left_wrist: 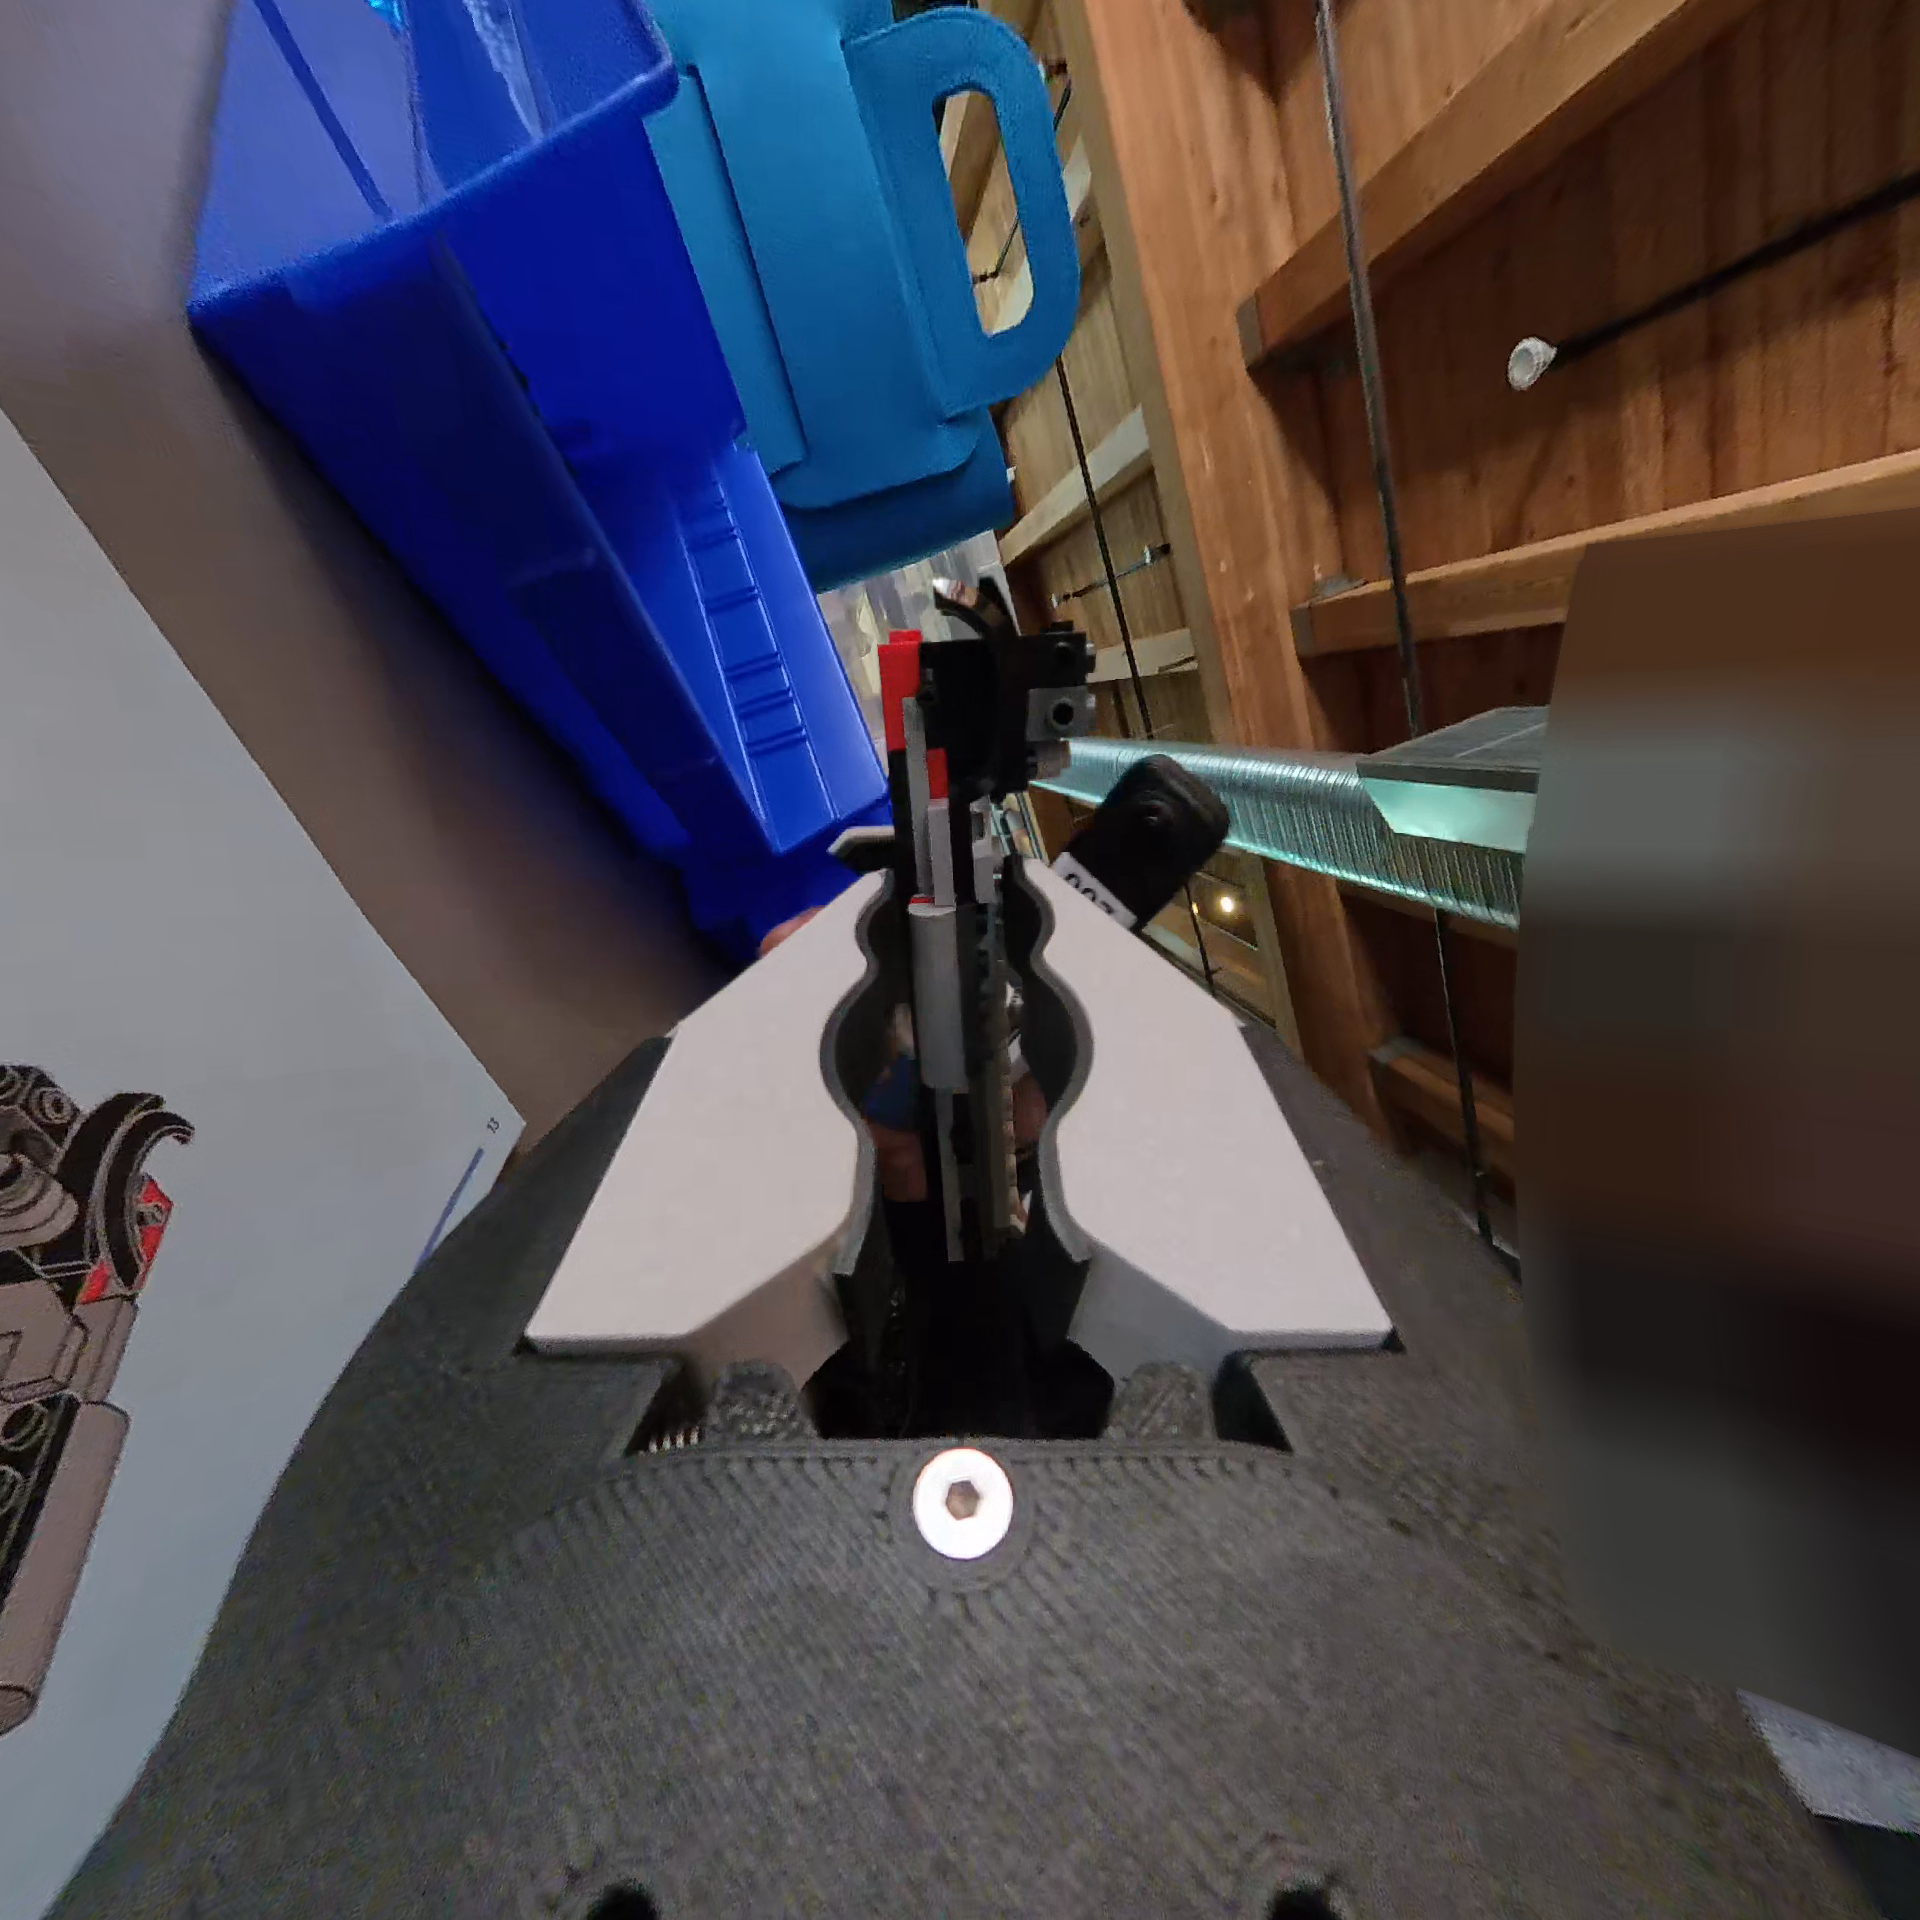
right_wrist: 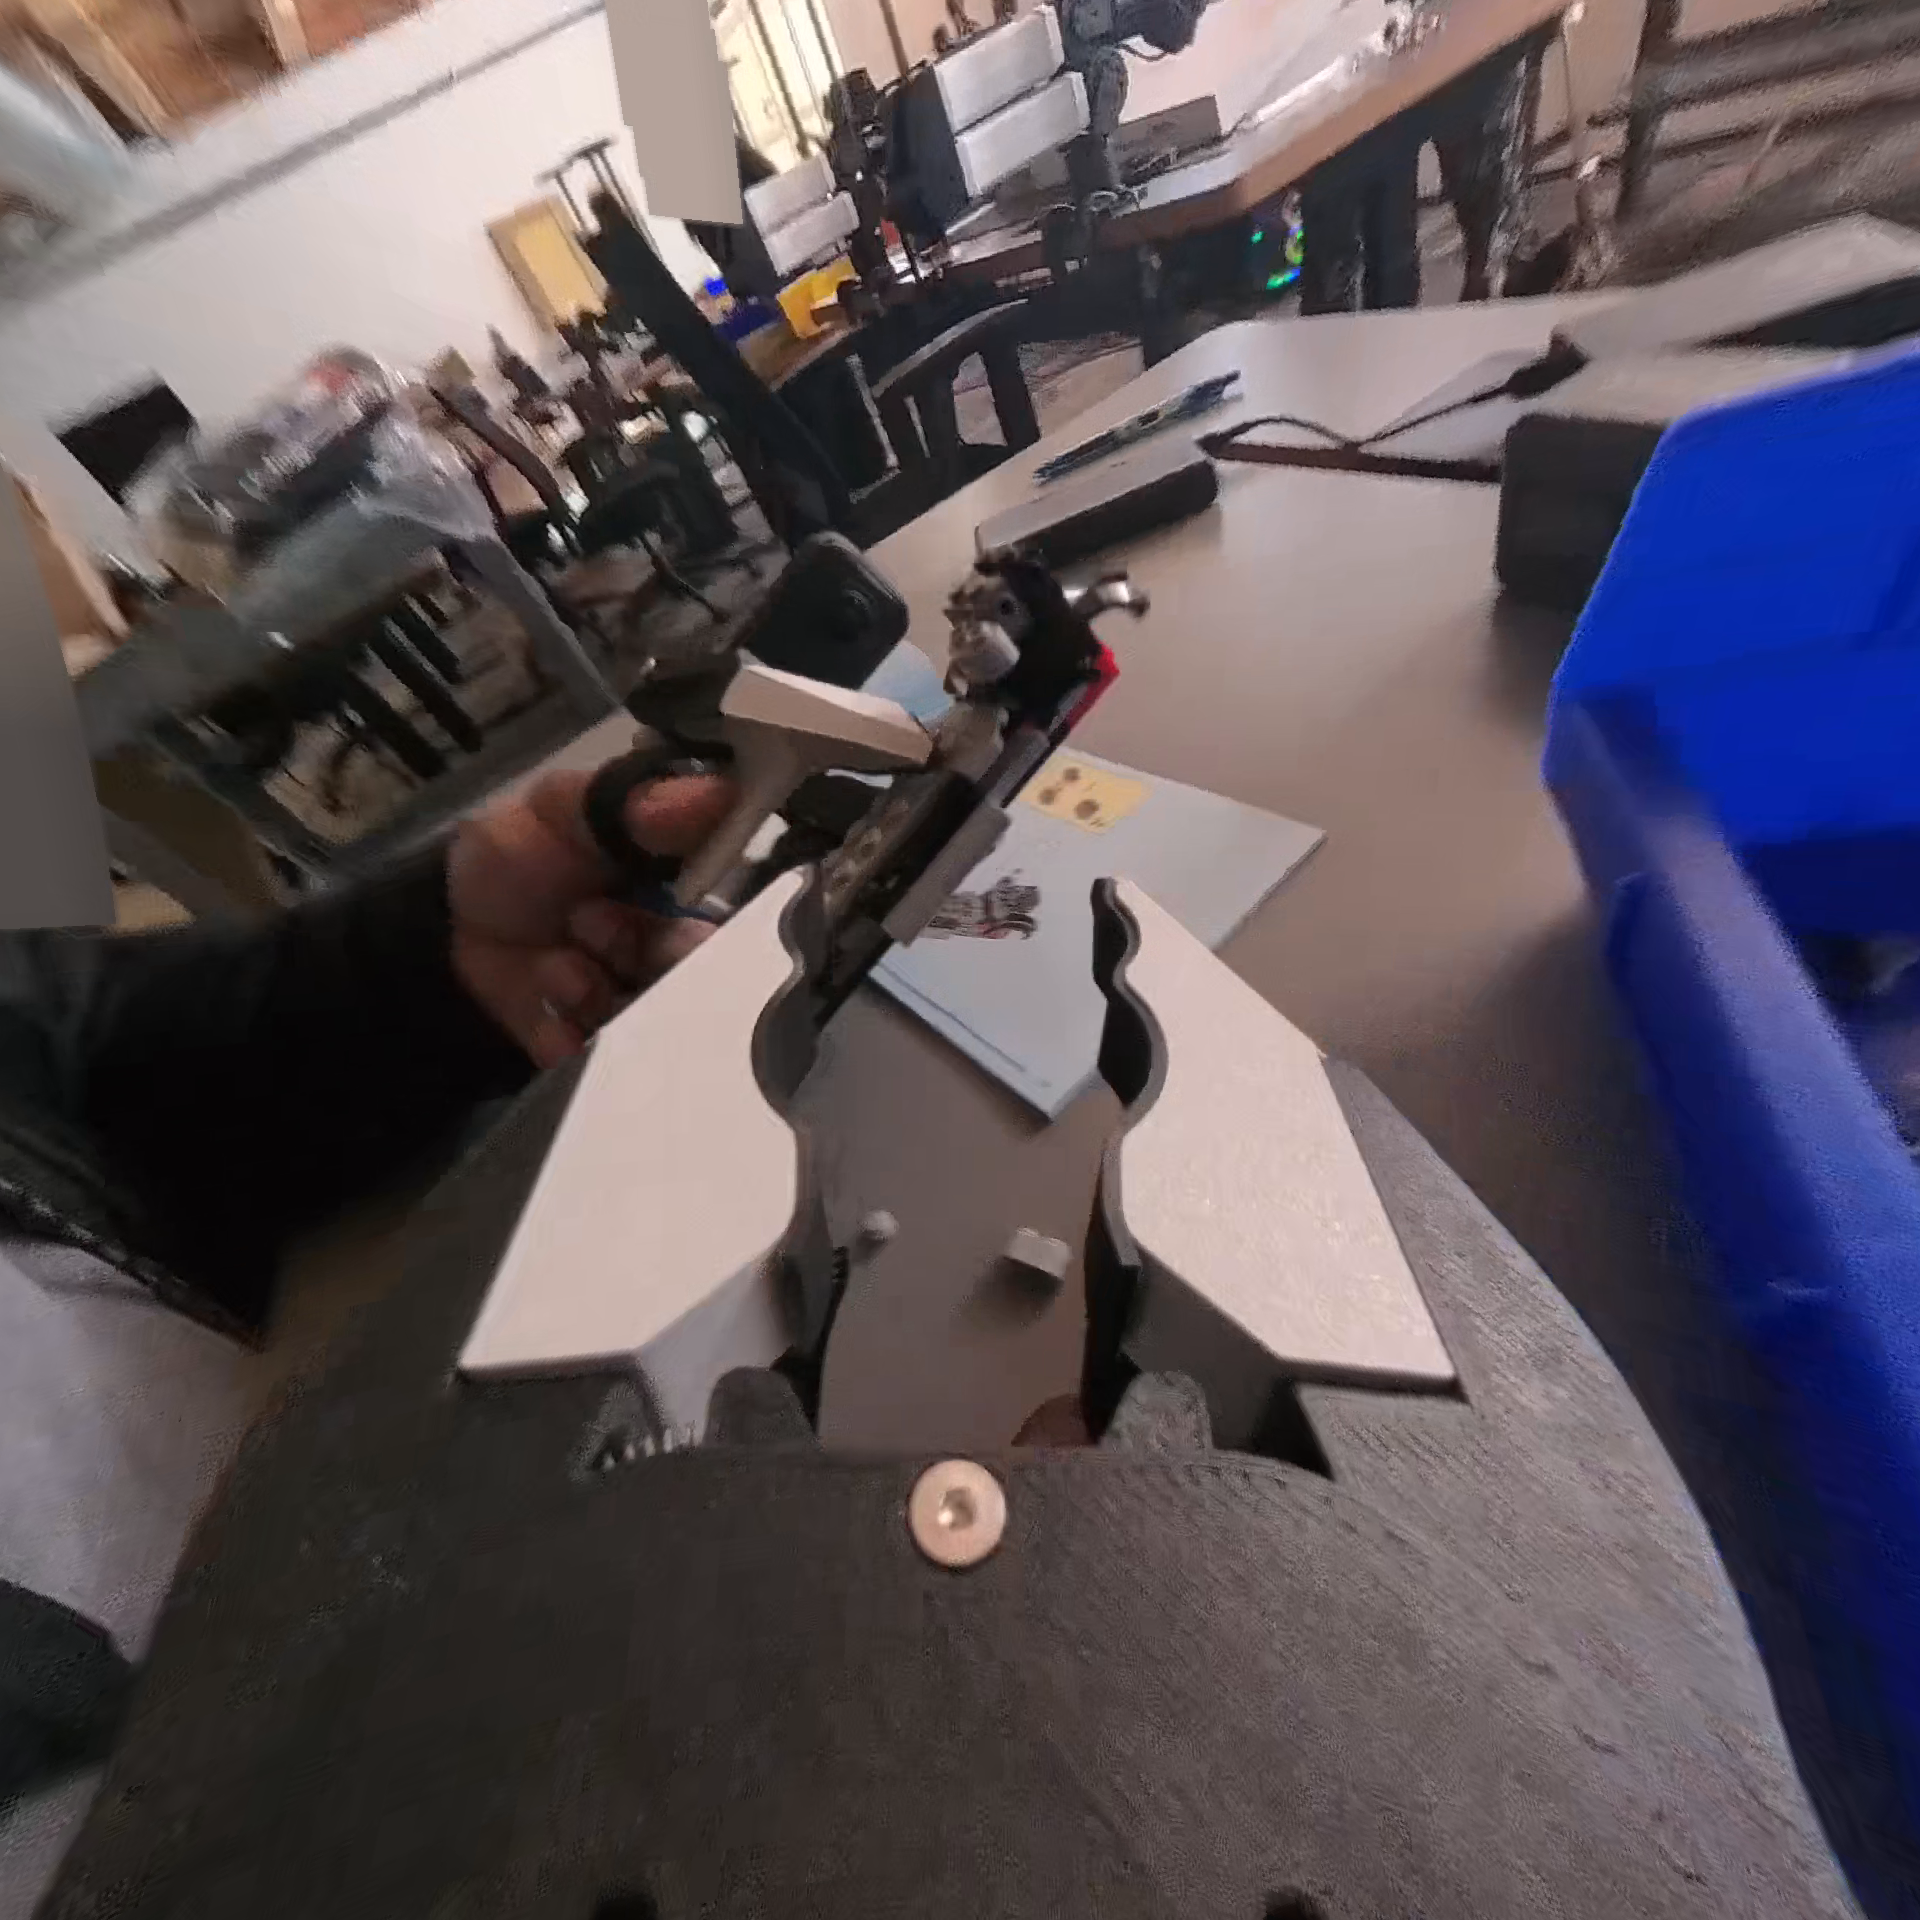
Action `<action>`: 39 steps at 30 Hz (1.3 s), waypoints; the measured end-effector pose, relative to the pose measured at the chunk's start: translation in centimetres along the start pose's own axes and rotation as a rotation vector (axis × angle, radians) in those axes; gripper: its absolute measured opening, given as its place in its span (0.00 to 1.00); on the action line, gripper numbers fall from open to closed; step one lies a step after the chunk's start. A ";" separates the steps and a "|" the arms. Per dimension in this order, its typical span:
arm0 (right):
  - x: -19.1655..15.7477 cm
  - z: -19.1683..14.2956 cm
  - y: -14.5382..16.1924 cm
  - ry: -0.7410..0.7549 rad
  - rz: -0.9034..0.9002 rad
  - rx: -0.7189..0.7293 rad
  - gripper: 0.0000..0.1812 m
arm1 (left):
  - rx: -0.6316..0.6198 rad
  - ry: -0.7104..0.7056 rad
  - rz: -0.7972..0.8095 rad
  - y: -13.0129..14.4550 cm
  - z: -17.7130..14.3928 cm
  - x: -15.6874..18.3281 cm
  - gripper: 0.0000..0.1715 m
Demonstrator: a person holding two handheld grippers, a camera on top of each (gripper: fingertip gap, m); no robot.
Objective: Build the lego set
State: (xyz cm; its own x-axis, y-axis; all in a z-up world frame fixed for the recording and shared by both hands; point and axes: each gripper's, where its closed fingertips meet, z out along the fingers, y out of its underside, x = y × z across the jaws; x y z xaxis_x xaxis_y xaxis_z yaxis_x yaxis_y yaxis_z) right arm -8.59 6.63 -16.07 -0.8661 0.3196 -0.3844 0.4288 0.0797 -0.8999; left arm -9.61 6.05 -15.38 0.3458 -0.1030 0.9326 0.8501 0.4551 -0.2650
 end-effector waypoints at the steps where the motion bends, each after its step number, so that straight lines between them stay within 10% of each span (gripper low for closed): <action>1: -0.1 0.2 0.1 -0.019 0.050 0.005 0.30 | 0.000 0.011 -0.009 0.0 0.0 0.1 0.11; 31: -1.1 -1.4 -1.7 -0.261 0.473 0.181 0.11 | -0.075 -0.058 0.217 -0.1 0.2 1.0 0.24; 39: -0.1 -2.9 -2.5 -0.173 0.380 0.215 0.11 | -0.442 -0.376 0.581 3.4 -0.8 -3.0 0.22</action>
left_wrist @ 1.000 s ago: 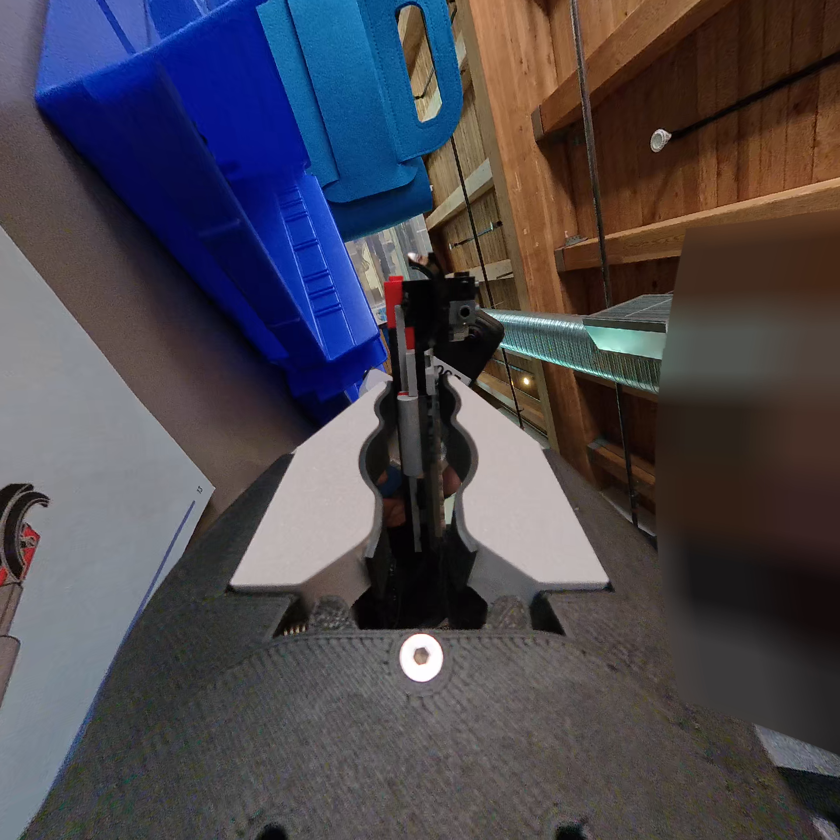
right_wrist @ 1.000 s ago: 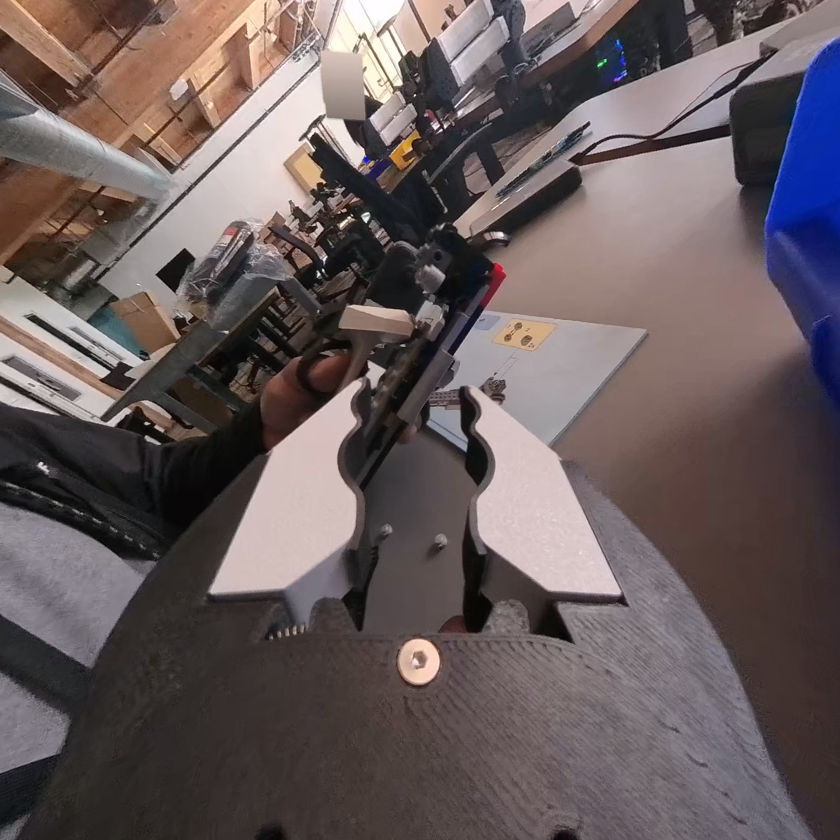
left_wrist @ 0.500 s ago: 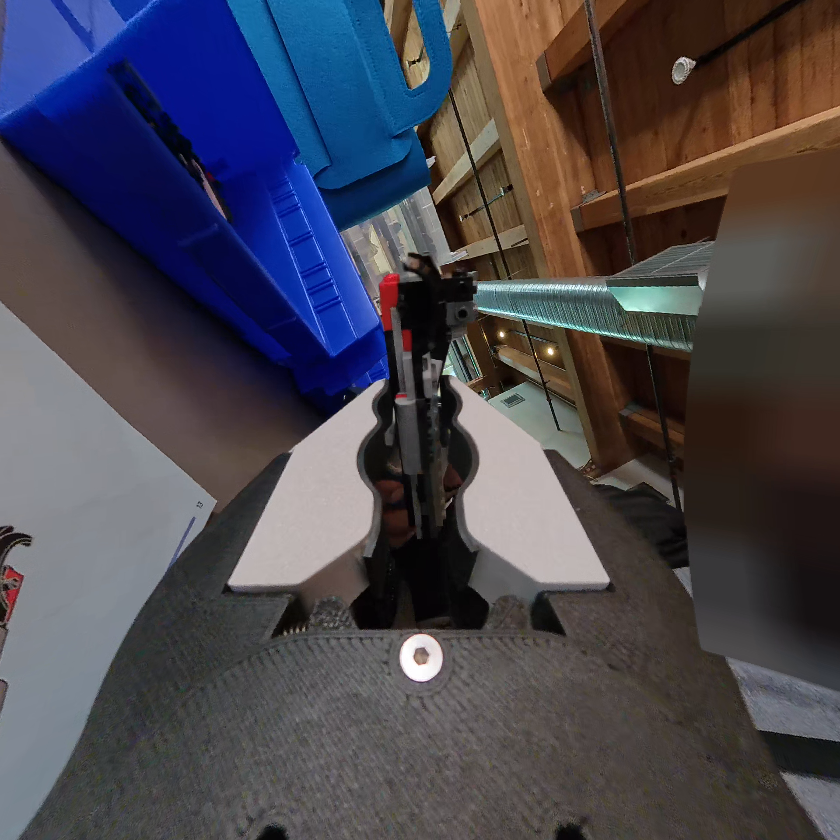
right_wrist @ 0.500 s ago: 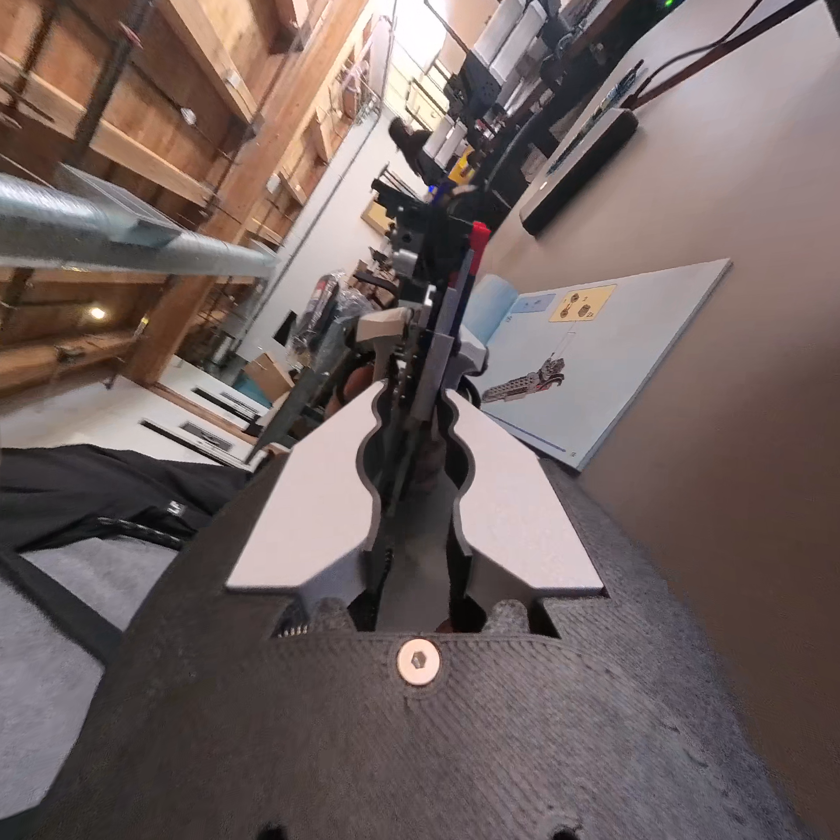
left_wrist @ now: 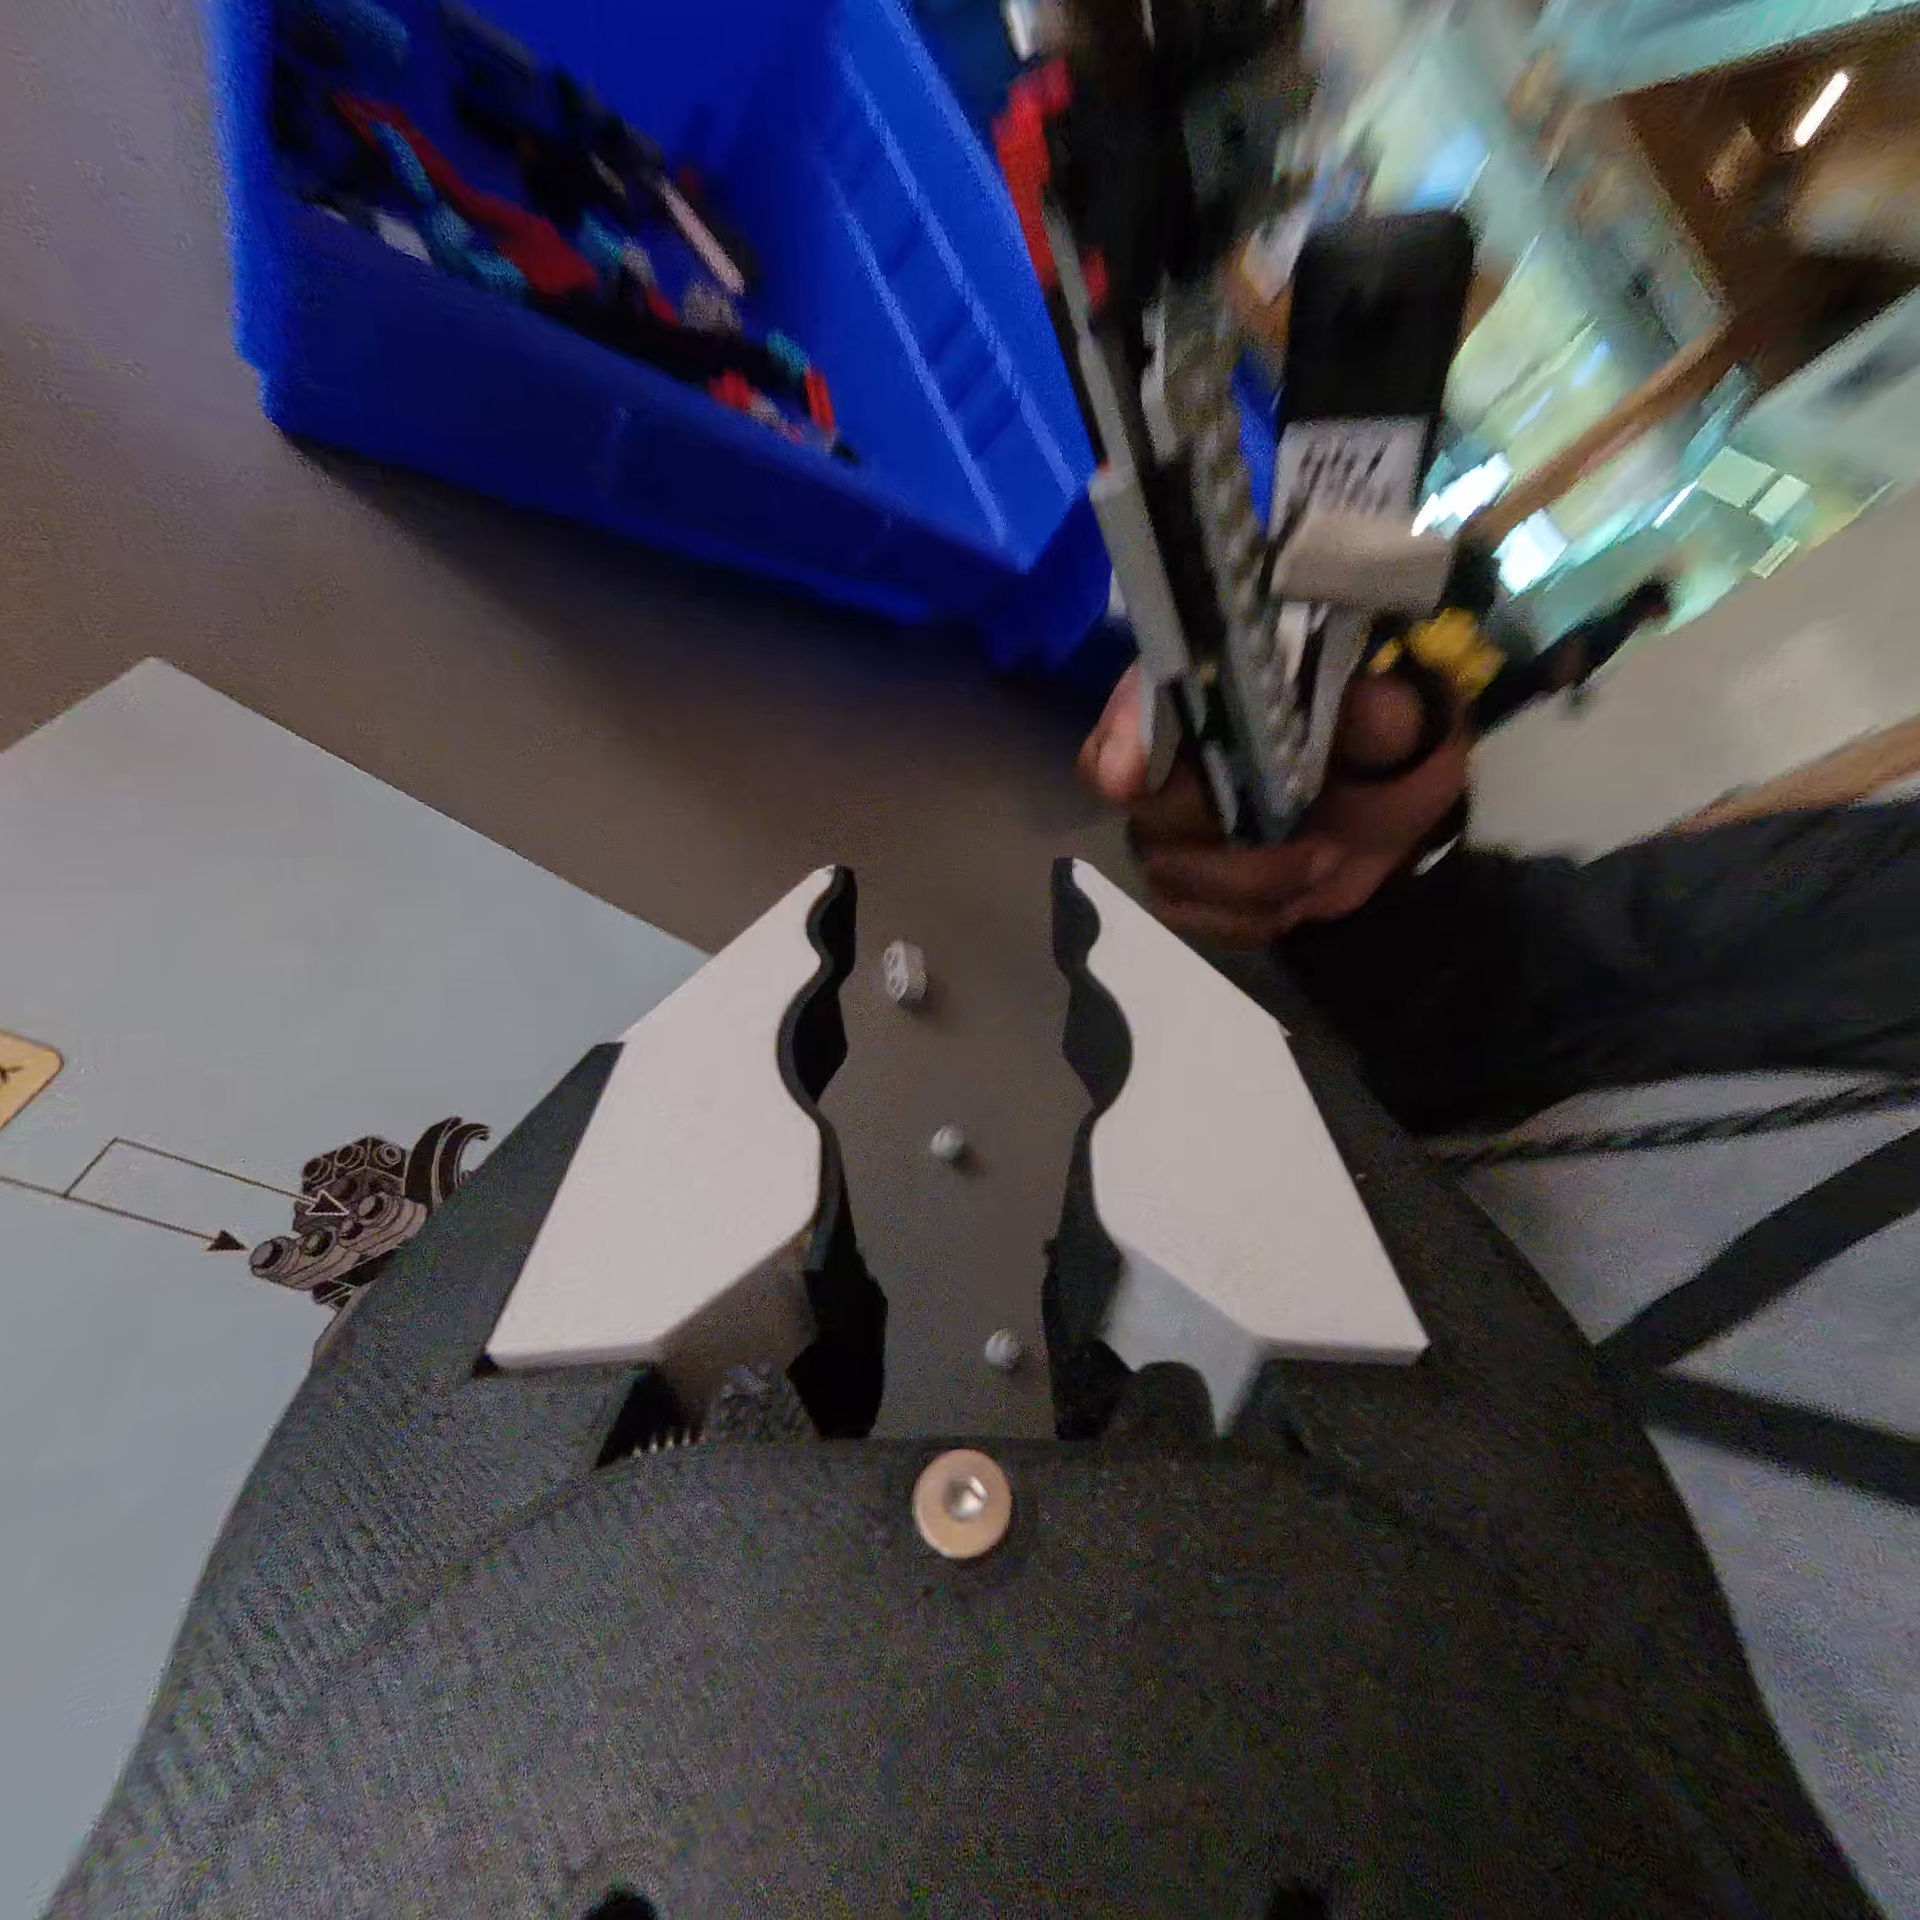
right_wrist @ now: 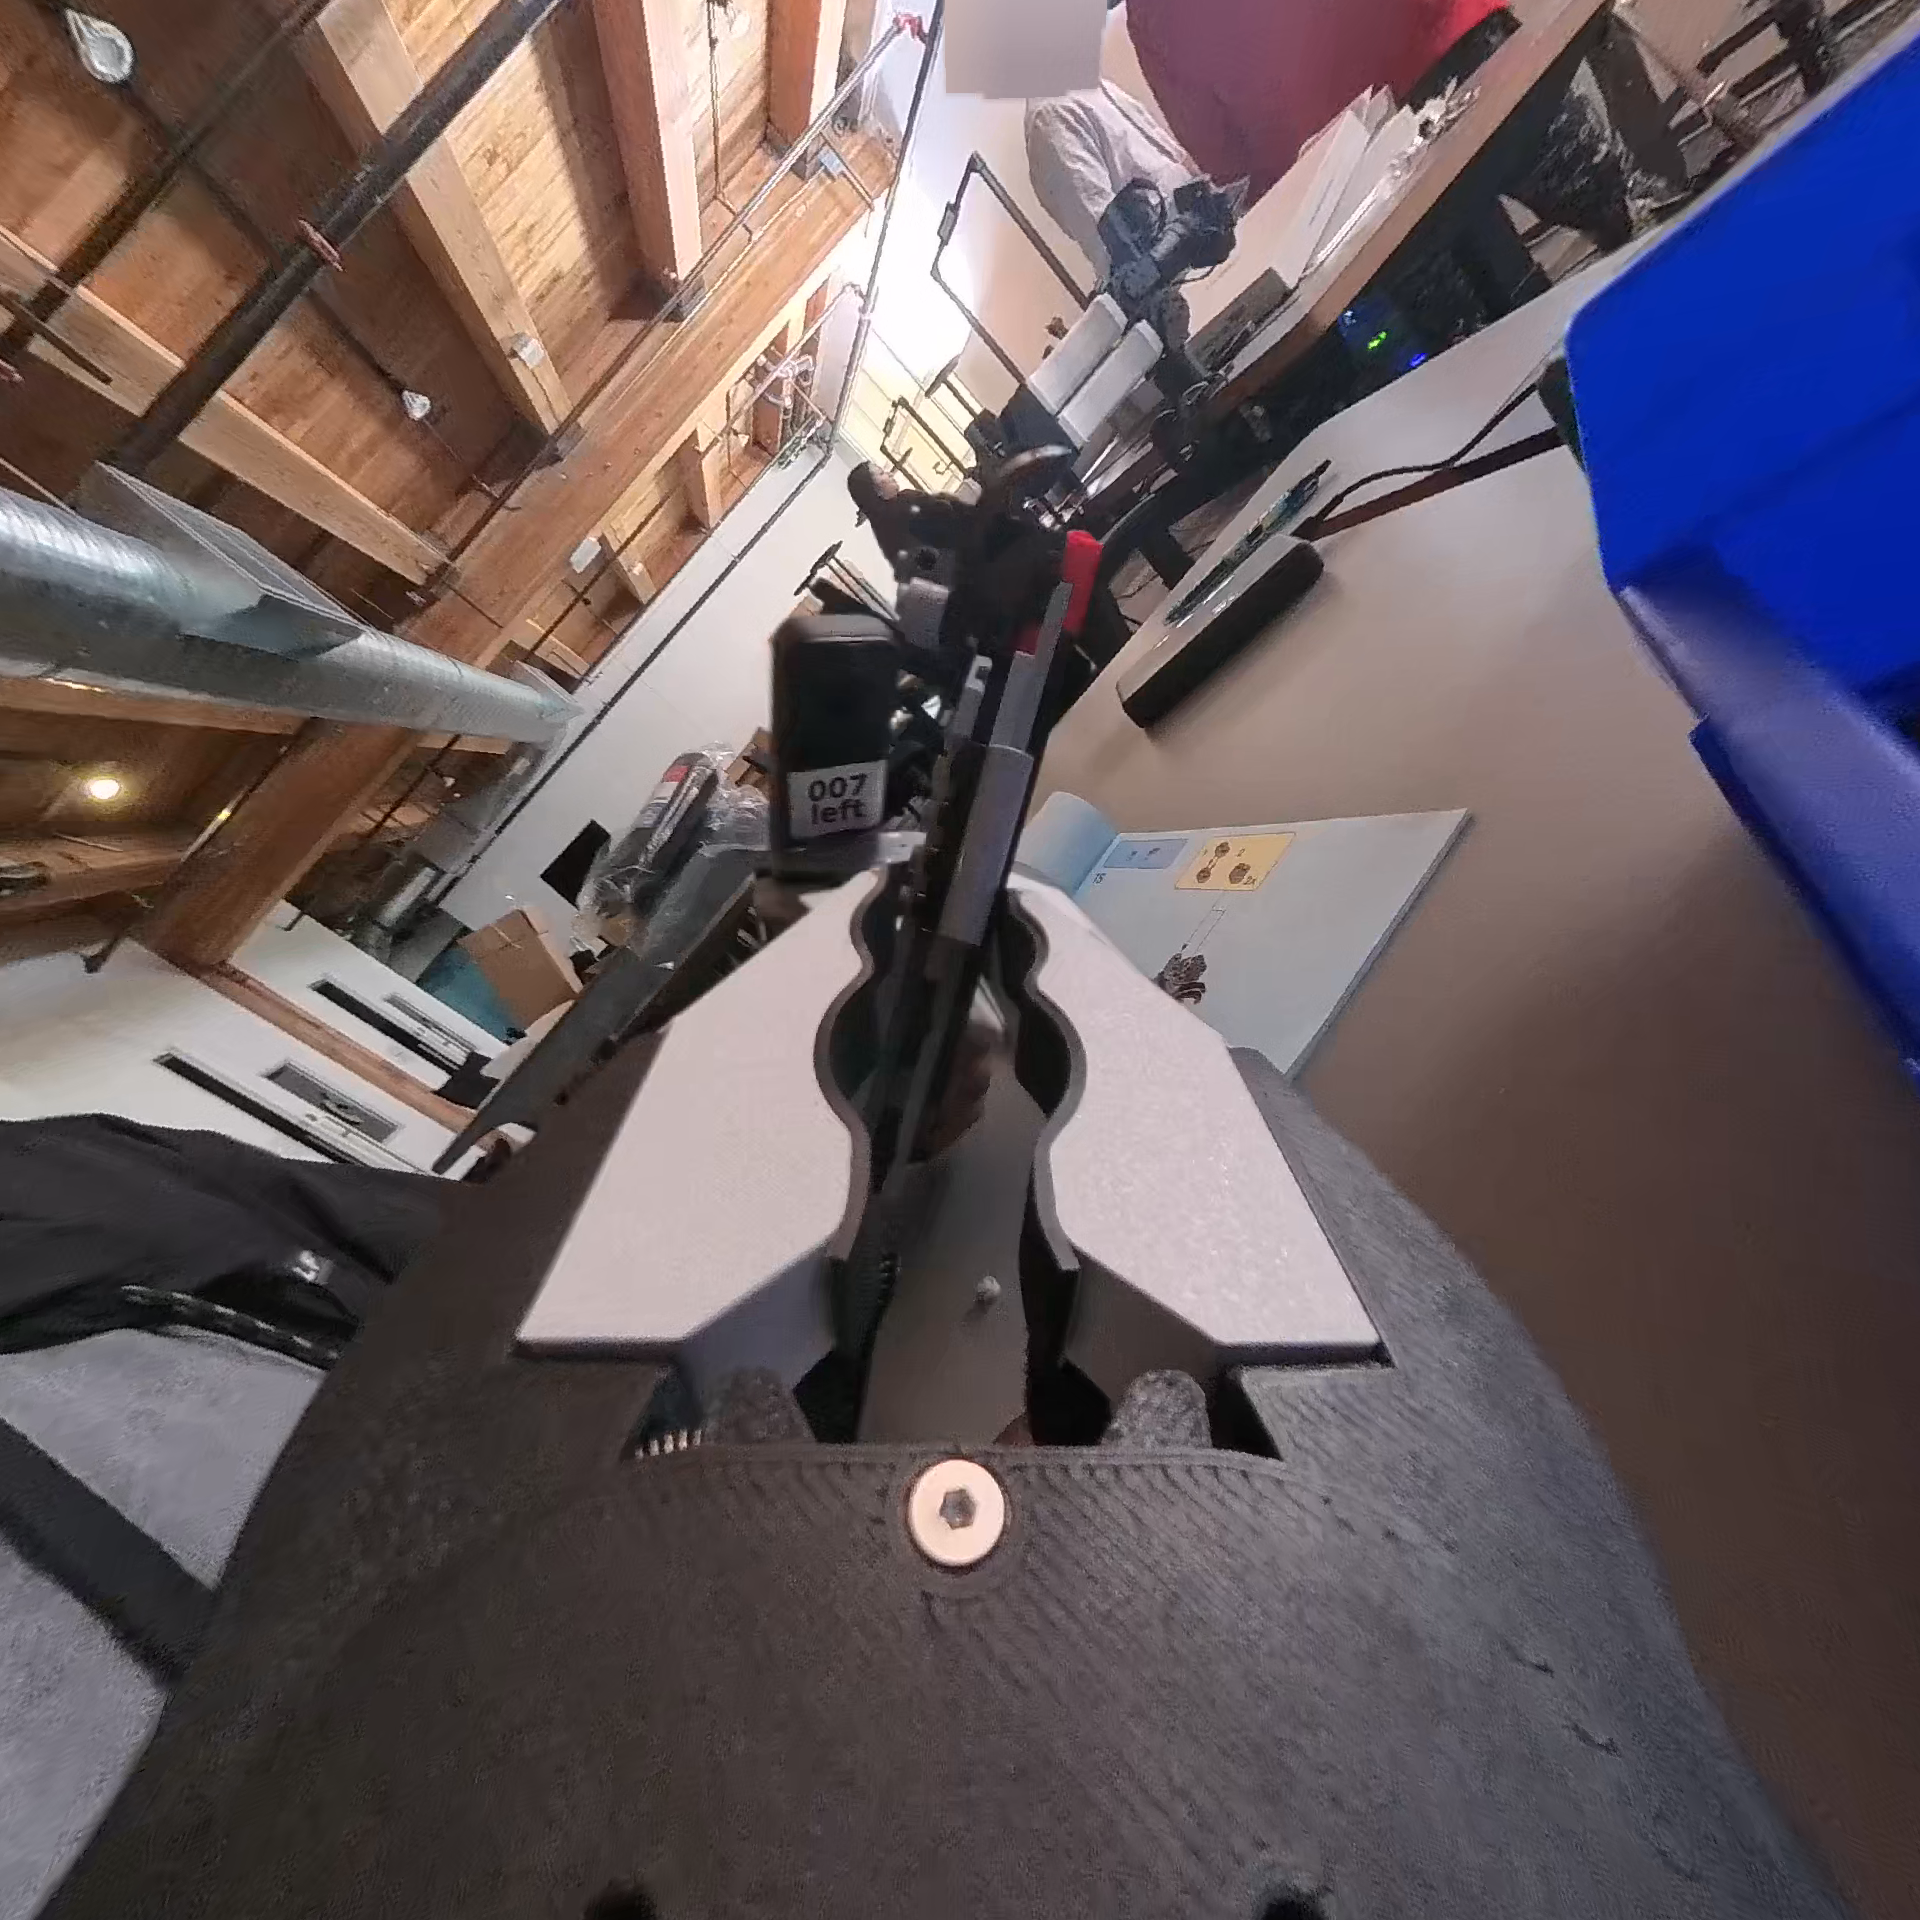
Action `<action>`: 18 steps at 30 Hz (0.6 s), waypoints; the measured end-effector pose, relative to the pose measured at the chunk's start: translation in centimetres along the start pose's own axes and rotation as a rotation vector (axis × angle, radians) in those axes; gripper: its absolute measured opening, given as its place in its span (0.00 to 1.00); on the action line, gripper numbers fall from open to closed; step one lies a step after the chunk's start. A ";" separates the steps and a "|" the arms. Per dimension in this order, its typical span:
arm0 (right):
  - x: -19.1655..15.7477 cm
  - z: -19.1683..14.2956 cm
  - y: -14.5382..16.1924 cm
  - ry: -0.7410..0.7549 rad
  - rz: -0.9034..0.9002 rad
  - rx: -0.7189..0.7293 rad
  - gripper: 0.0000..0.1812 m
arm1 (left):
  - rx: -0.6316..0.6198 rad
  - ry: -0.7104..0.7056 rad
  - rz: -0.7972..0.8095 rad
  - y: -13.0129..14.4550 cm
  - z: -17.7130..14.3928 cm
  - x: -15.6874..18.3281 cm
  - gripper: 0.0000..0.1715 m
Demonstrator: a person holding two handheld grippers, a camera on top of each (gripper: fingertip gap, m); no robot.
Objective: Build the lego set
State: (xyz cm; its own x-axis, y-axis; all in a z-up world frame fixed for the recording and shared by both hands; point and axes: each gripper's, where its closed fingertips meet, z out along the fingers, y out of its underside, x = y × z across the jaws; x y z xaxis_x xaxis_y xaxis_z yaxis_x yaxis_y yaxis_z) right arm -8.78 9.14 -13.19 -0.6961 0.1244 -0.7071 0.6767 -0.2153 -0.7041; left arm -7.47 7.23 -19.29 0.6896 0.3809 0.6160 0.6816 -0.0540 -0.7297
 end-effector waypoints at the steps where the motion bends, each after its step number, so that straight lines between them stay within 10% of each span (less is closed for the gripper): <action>1: -0.1 -0.1 0.1 0.001 -0.010 -0.004 0.11 | -0.053 -0.031 0.058 0.8 0.5 0.1 0.21; 18: 2.0 -1.6 2.1 0.045 -0.021 -0.076 0.11 | -0.362 -0.279 0.361 5.4 4.1 -1.2 0.08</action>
